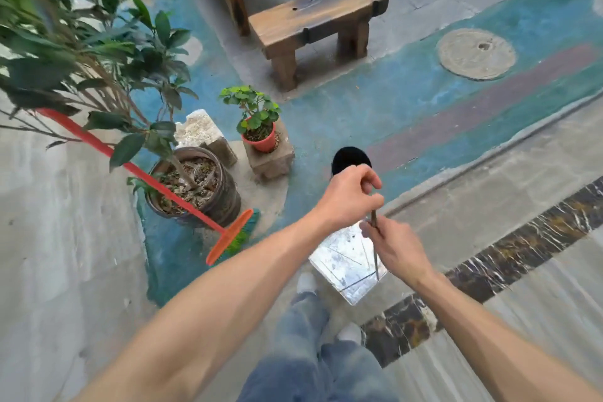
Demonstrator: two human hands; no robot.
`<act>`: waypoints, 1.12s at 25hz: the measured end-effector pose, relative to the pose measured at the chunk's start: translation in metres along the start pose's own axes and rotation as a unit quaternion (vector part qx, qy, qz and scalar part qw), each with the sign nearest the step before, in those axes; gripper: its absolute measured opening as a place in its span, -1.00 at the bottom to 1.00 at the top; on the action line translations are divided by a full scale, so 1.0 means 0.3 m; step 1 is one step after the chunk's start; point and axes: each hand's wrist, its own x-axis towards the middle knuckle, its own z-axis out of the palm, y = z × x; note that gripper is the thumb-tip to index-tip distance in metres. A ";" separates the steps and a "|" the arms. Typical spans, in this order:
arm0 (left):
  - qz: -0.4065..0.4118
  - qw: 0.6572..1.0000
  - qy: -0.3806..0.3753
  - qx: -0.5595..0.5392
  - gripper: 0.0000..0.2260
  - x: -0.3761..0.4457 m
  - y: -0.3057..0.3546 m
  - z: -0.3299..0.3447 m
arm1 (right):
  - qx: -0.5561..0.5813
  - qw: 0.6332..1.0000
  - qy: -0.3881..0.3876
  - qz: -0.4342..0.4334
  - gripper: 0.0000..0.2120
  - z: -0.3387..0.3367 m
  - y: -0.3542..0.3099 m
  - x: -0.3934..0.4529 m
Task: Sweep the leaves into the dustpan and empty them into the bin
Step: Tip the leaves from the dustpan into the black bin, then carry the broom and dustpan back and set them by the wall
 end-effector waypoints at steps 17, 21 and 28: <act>-0.203 0.950 0.056 0.231 -0.88 -0.308 -0.977 -0.896 | 0.365 0.917 -0.056 0.153 -0.59 0.410 -0.589 0.108; -0.330 0.895 0.299 -0.034 -0.43 -0.137 -1.089 -1.221 | 0.364 0.911 0.012 0.195 -0.55 0.461 -0.597 0.086; -0.325 0.844 0.295 -0.308 -0.55 0.098 -1.097 -1.359 | 0.377 0.886 0.103 0.248 -0.56 0.400 -0.540 0.025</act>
